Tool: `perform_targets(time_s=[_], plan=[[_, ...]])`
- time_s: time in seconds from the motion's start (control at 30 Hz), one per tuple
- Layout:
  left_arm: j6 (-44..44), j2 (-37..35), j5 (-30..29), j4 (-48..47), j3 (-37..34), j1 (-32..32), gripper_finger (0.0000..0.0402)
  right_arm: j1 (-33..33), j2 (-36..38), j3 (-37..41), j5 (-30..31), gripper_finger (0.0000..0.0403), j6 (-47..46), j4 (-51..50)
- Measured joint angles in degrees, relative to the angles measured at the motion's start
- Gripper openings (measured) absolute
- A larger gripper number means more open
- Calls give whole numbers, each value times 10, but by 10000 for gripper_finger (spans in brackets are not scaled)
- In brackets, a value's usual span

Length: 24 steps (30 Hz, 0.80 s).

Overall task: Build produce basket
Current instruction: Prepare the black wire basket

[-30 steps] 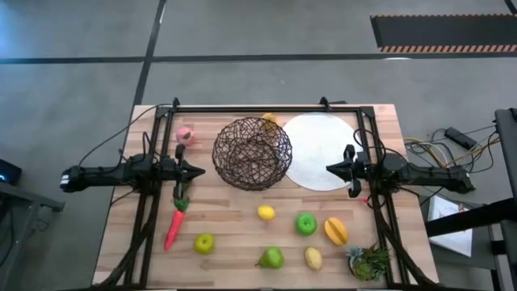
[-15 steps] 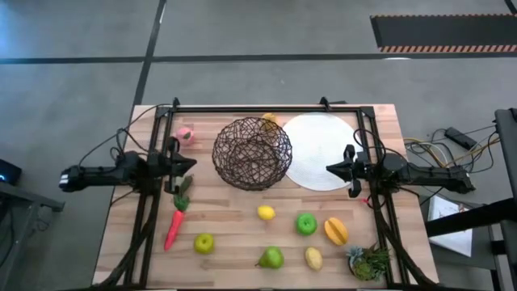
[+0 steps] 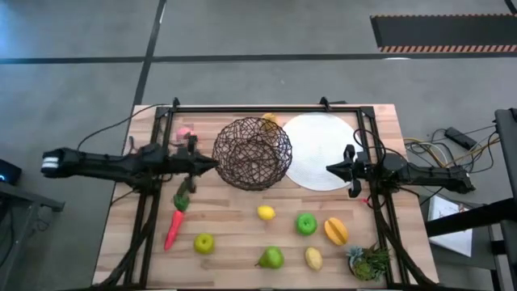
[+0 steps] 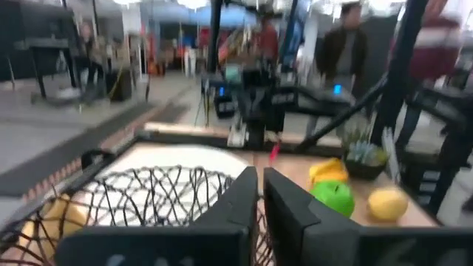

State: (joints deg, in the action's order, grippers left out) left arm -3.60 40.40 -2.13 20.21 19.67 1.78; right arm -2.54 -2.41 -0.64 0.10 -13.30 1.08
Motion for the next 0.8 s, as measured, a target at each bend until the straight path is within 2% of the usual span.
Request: perform_targets(time_s=[0.23,0.37,0.57,0.7,0.8], plan=[[60,161,-13,-114,144,0,76,0,0,0,0,9,0,0],[88,242,-13,-238,244,-1,108,0,0,0,0,9,0,0],[90,354,-12,-474,385,-11,152,0,0,0,0,9,0,0],[115,412,-10,-584,443,-27,173,0,0,0,0,9,0,0],[119,448,-10,-624,462,-38,177,0,0,0,0,9,0,0]])
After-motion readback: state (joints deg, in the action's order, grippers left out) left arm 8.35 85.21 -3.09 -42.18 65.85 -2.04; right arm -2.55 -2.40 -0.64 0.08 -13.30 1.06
